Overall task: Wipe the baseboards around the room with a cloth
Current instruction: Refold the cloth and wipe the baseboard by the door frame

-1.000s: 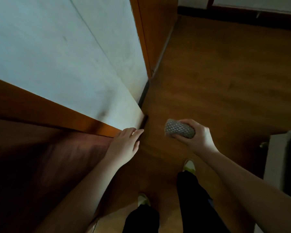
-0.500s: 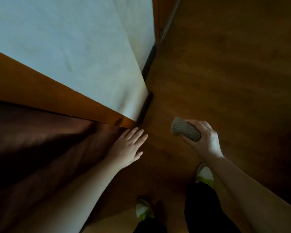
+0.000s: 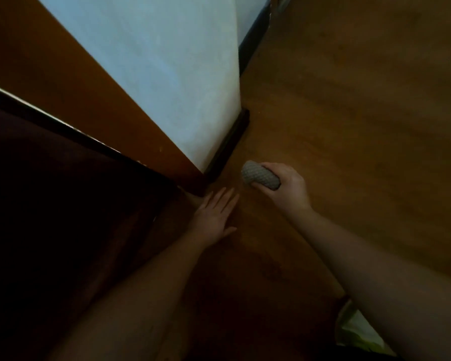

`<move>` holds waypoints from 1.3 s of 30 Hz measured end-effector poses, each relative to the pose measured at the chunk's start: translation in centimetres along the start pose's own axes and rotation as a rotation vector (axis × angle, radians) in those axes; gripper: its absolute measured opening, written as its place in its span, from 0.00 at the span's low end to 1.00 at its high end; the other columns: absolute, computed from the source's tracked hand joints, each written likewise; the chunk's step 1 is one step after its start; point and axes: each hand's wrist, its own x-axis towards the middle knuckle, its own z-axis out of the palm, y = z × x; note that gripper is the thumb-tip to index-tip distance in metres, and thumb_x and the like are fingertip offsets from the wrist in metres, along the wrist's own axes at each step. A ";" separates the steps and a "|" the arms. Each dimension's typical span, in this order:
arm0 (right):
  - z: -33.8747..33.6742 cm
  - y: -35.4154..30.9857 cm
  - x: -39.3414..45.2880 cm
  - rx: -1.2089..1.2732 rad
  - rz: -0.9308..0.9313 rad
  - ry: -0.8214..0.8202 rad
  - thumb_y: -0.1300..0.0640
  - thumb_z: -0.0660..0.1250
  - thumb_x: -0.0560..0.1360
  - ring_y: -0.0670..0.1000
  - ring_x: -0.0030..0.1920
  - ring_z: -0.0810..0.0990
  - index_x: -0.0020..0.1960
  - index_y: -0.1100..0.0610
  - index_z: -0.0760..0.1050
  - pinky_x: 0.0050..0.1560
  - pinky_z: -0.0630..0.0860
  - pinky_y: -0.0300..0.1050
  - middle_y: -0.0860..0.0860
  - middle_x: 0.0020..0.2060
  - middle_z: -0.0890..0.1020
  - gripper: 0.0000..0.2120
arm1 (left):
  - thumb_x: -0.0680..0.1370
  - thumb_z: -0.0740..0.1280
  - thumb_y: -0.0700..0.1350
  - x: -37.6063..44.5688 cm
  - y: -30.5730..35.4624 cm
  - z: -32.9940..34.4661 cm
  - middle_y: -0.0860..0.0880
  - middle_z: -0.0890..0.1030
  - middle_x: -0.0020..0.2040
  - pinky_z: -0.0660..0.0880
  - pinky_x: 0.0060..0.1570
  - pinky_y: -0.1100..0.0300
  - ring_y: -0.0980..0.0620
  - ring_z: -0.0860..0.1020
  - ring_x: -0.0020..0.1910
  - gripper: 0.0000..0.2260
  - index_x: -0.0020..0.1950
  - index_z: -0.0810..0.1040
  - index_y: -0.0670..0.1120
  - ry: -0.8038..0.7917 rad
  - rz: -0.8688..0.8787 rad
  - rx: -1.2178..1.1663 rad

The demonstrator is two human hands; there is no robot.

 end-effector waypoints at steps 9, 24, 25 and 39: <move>8.2 3.2 3.4 0.000 -0.106 -0.147 0.47 0.76 0.70 0.52 0.58 0.77 0.64 0.52 0.78 0.54 0.67 0.39 0.50 0.58 0.82 0.24 | 0.79 0.53 0.66 -0.7 -1.3 8.5 0.44 0.57 0.80 0.52 0.77 0.49 0.46 0.57 0.79 0.37 0.81 0.57 0.43 0.160 0.067 -0.118; 9.4 3.8 7.6 -0.134 -0.275 -0.312 0.50 0.74 0.72 0.59 0.57 0.75 0.62 0.60 0.77 0.57 0.68 0.46 0.58 0.55 0.80 0.23 | 0.76 0.54 0.75 -3.0 -0.8 10.0 0.47 0.50 0.82 0.49 0.76 0.51 0.50 0.50 0.81 0.45 0.81 0.54 0.44 0.174 0.035 -0.141; 9.2 3.9 8.0 -0.147 -0.301 -0.327 0.51 0.74 0.72 0.60 0.57 0.75 0.62 0.60 0.77 0.57 0.68 0.47 0.59 0.55 0.80 0.23 | 0.75 0.54 0.75 -2.9 -0.7 10.0 0.47 0.50 0.82 0.49 0.76 0.50 0.50 0.50 0.81 0.45 0.82 0.53 0.45 0.169 0.033 -0.148; 3.9 4.6 15.6 -0.272 -0.176 -0.309 0.53 0.77 0.69 0.59 0.61 0.75 0.63 0.59 0.77 0.59 0.69 0.49 0.59 0.58 0.79 0.25 | 0.75 0.55 0.73 -3.0 -0.4 9.1 0.46 0.49 0.81 0.45 0.76 0.52 0.48 0.50 0.80 0.45 0.82 0.52 0.44 0.145 0.019 -0.131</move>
